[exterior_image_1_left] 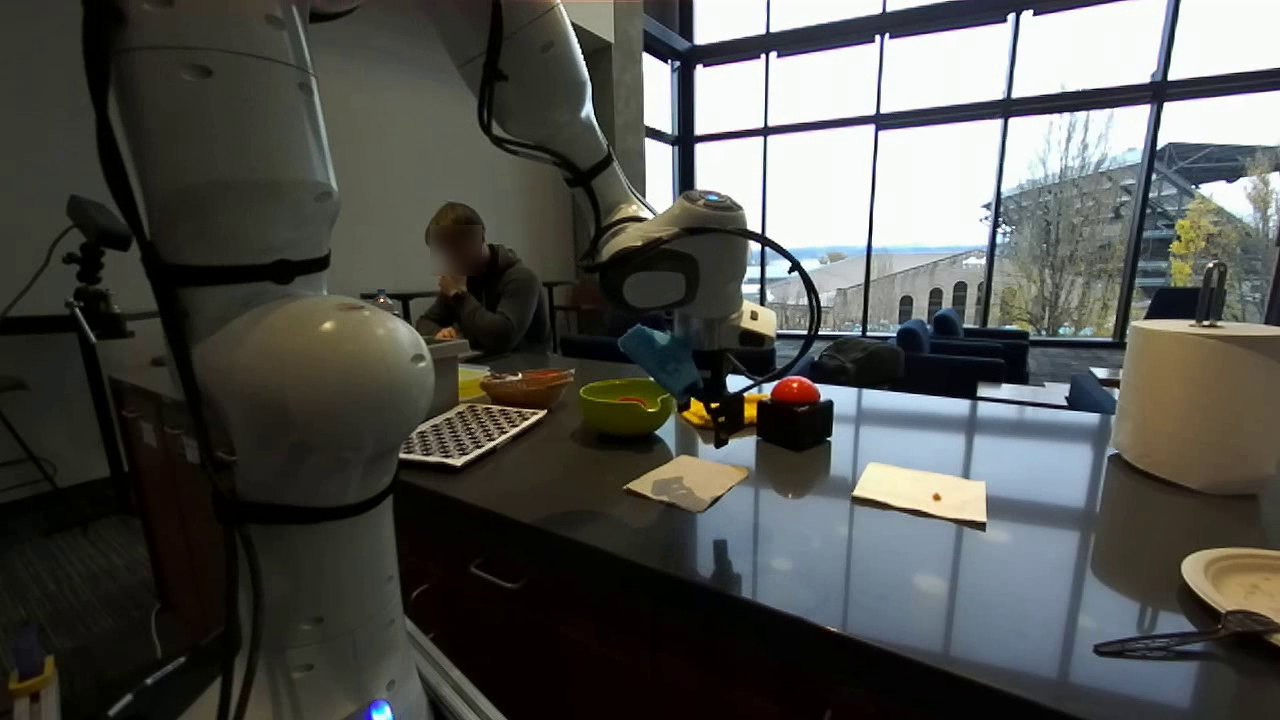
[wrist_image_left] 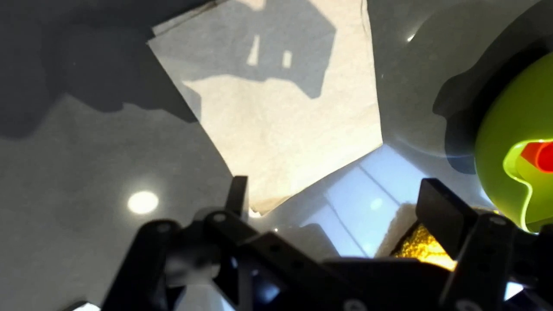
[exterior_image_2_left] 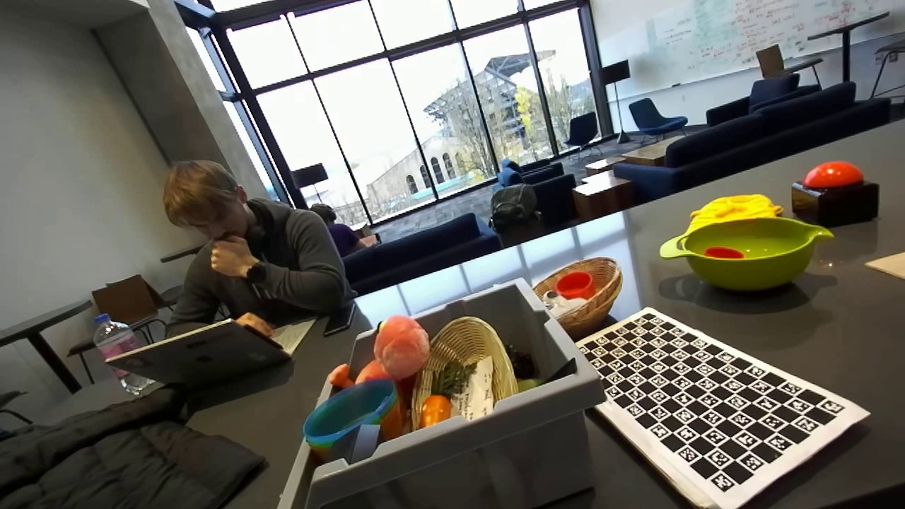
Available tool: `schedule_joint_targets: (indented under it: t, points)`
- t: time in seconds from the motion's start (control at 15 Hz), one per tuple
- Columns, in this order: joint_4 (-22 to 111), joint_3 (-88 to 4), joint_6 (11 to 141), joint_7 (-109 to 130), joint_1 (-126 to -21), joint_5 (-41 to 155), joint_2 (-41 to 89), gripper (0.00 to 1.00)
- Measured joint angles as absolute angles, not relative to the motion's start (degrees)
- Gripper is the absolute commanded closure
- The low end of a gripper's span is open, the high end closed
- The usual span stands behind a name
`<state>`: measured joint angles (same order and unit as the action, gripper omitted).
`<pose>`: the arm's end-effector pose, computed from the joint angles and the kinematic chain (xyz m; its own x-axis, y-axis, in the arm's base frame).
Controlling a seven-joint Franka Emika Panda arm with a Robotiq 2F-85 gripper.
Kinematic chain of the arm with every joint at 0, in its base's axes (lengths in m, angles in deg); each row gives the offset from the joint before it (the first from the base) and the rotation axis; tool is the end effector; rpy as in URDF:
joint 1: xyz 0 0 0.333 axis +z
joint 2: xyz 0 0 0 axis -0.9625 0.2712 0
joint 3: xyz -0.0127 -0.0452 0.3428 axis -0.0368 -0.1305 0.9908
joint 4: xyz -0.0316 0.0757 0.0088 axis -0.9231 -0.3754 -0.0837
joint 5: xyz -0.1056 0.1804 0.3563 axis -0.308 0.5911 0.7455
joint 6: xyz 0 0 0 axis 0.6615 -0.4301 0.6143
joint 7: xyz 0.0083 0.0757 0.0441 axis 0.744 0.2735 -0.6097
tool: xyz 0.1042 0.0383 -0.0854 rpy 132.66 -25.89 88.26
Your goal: Pick up one white paper napkin and unfold it onto the table
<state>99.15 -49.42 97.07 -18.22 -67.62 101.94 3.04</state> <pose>0.4781 -0.0530 0.2956 0.9111 -0.3327 0.2433 -0.2361 -0.9052 -0.3535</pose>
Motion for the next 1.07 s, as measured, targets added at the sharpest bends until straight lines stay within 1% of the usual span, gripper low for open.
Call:
schedule_joint_targets:
  t: [0.67,1.07]
  points:
    - [93.76,-50.13,96.73,-19.67,-68.67,89.26,10.82,0.0]
    - [89.99,-49.43,97.54,-19.84,-68.56,93.0,14.3,0.0]
